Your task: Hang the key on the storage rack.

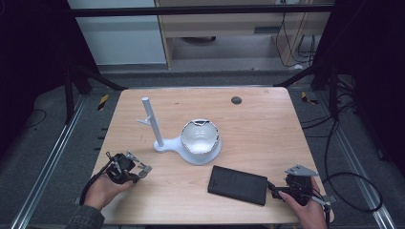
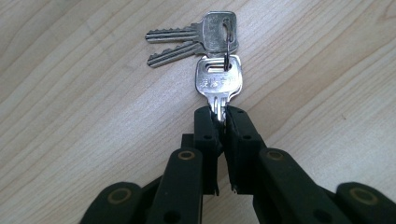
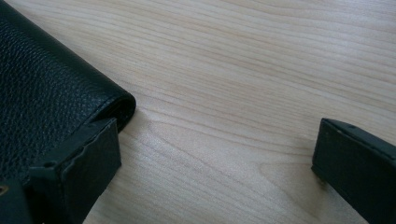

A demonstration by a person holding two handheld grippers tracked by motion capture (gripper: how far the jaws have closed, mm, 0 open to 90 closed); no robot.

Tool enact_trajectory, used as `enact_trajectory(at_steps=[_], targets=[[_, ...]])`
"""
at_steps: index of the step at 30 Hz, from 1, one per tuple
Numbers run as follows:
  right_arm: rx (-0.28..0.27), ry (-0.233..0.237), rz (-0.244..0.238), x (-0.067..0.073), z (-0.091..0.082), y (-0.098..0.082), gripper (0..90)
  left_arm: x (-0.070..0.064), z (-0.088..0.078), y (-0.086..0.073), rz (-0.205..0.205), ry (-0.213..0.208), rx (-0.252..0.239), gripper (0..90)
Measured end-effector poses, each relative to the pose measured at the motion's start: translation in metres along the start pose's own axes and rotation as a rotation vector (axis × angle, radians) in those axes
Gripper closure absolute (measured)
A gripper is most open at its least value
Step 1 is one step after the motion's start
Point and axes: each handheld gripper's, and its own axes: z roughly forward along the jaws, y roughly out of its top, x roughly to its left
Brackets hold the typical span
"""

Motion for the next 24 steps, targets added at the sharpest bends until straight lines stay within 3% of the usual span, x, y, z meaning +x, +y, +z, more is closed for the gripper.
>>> enact_trajectory(at_steps=[24], targets=[[0.000,0.000,0.000,0.000,0.000,0.000,1.1,0.004,-0.043,0.024,0.045,0.023,0.005,83.3]])
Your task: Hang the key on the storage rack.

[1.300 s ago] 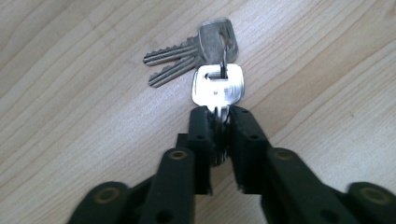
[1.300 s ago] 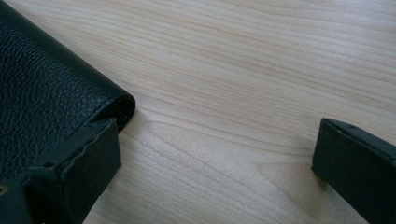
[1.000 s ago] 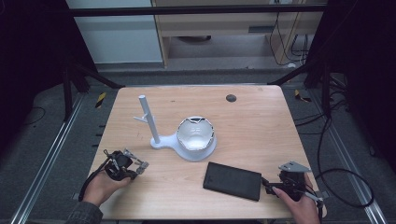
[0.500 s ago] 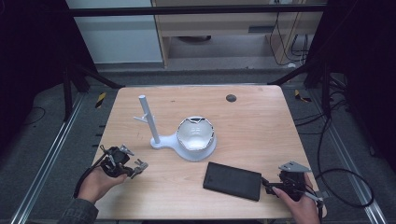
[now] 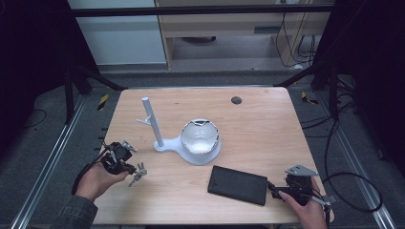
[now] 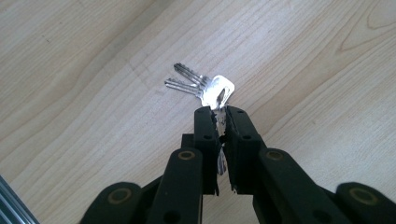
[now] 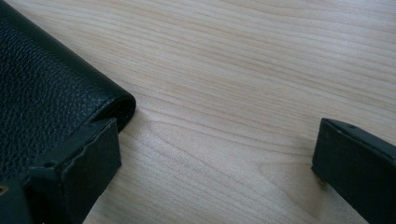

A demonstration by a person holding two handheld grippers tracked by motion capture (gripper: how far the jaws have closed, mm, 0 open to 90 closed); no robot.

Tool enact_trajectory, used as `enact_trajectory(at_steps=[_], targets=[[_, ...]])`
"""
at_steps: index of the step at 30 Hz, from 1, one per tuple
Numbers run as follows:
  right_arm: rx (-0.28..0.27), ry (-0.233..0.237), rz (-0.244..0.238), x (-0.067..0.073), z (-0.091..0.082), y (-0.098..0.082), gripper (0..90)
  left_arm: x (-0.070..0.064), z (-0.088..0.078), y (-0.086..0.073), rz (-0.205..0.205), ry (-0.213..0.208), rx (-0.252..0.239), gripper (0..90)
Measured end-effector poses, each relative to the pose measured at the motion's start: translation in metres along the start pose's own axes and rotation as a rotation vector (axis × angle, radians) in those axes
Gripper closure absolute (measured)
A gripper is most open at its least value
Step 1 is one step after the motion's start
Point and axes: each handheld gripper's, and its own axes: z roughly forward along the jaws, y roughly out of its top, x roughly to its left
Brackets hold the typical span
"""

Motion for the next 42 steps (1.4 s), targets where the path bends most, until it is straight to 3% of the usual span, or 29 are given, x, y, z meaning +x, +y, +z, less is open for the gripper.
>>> enact_trajectory(at_steps=[7,14,35,42], targets=[[0.000,0.000,0.000,0.000,0.000,0.000,1.1,0.000,-0.005,0.003,-0.001,0.001,-0.001,83.4],[0.000,0.000,0.000,0.000,0.000,0.000,1.1,-0.001,-0.019,0.007,0.005,0.003,-0.008,83.4],[0.000,0.000,0.001,0.000,0.000,0.000,1.1,-0.007,-0.081,0.038,0.062,0.013,-0.012,83.3],[0.001,-0.001,-0.002,0.000,0.000,0.000,1.1,-0.009,-0.100,0.049,0.063,0.013,-0.037,83.3]])
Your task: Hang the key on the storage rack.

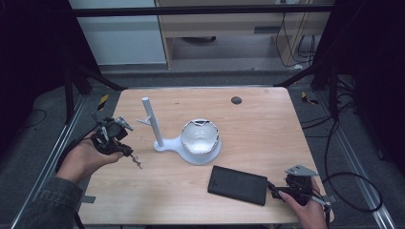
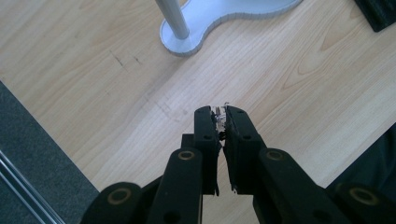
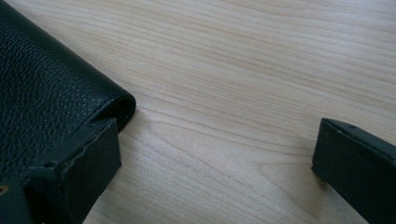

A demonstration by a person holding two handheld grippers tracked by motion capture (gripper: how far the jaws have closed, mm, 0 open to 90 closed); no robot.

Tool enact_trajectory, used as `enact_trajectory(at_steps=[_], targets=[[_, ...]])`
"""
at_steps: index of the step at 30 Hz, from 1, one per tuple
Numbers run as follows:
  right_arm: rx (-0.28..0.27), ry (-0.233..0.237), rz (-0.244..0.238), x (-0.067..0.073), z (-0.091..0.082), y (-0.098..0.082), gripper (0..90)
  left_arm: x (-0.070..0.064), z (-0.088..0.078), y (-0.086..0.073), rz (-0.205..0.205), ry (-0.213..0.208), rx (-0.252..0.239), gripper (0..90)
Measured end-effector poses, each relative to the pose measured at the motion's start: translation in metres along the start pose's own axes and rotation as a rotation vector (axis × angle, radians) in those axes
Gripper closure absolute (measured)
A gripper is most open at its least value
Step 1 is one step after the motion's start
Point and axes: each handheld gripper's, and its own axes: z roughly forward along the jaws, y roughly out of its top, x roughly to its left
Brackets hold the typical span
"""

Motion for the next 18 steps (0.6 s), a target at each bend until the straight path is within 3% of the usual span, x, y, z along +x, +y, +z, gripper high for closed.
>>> enact_trajectory(at_steps=[5,18], targets=[[-0.002,-0.003,-0.007,0.000,0.000,0.000,1.1,0.001,-0.014,0.010,0.011,0.009,-0.003,83.3],[-0.002,-0.002,-0.005,0.000,0.000,0.000,1.1,0.005,-0.031,0.033,0.024,-0.001,0.007,83.3]])
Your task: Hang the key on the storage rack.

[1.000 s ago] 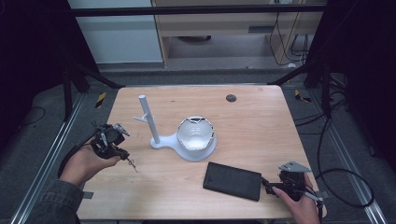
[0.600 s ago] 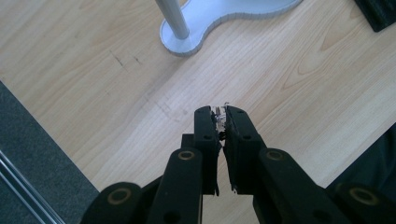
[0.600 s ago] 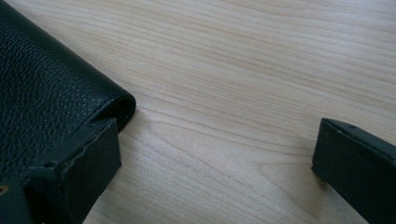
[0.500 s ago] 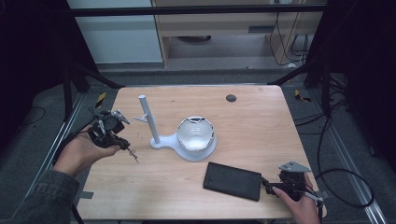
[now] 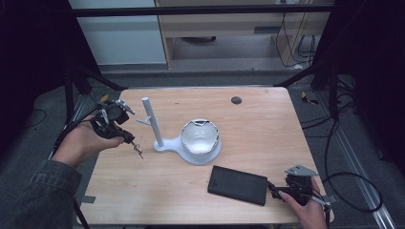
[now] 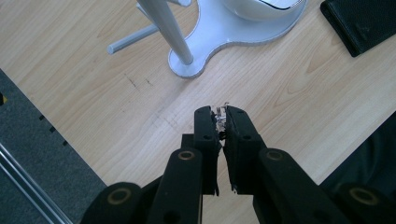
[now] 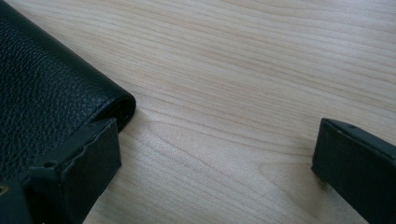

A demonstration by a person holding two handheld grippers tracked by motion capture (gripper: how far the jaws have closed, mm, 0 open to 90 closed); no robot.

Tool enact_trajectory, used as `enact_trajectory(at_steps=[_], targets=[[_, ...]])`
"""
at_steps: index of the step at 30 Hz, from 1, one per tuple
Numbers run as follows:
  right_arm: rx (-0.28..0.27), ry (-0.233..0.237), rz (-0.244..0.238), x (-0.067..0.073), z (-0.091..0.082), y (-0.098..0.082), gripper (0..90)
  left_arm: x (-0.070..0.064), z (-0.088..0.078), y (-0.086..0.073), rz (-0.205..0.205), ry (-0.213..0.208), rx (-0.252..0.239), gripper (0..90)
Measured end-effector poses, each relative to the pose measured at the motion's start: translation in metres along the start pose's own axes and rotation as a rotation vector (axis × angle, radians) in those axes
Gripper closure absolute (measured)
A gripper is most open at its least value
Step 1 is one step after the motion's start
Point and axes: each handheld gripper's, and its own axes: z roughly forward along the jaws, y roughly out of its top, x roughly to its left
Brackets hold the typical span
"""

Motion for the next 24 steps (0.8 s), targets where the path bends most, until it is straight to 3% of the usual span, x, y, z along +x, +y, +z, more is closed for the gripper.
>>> enact_trajectory(at_steps=[13,24], targets=[[0.000,0.000,0.000,0.000,0.000,0.000,1.1,0.000,-0.006,0.022,0.012,-0.011,0.026,83.3],[0.000,0.000,0.000,0.000,0.000,0.000,1.1,-0.004,-0.012,0.031,0.024,-0.009,0.033,83.3]])
